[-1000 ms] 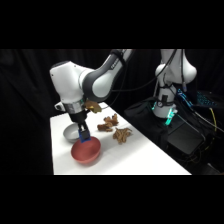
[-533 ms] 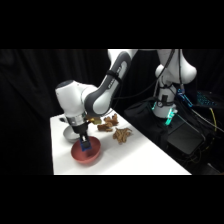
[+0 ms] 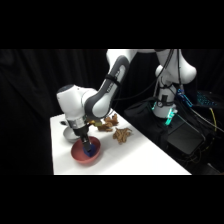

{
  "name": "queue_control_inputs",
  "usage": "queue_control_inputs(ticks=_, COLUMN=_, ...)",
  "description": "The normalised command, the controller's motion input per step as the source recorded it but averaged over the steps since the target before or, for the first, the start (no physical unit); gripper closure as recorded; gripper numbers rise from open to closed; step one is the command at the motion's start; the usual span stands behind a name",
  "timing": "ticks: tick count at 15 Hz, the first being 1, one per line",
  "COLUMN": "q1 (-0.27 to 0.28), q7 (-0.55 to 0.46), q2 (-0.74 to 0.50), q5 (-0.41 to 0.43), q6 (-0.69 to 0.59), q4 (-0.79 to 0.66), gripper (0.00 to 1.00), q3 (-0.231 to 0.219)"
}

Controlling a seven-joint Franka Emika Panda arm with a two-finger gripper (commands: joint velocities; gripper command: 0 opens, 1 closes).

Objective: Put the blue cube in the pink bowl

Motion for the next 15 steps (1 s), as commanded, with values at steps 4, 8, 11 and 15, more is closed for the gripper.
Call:
queue_control_inputs(ticks=4, q1=-0.018, q7=-0.11, q2=-0.48, q5=0.053, q6=-0.17, q4=-0.24, gripper=0.0, q3=0.024)
queue_control_inputs(ticks=8, q1=0.051, q7=-0.01, q2=-0.52, q5=-0.03, q6=-0.28, q4=-0.23, gripper=0.0, q3=-0.039)
queue_control_inputs(ticks=11, q1=0.173, q7=0.14, q2=-0.42, q5=-0.33, q6=-0.31, q4=-0.15, gripper=0.0, q3=-0.154)
queue_control_inputs(ticks=15, q1=0.126, q7=0.08, q2=-0.31, q5=-0.241, q6=-0.29, q4=-0.07, gripper=0.0, q3=-0.073)
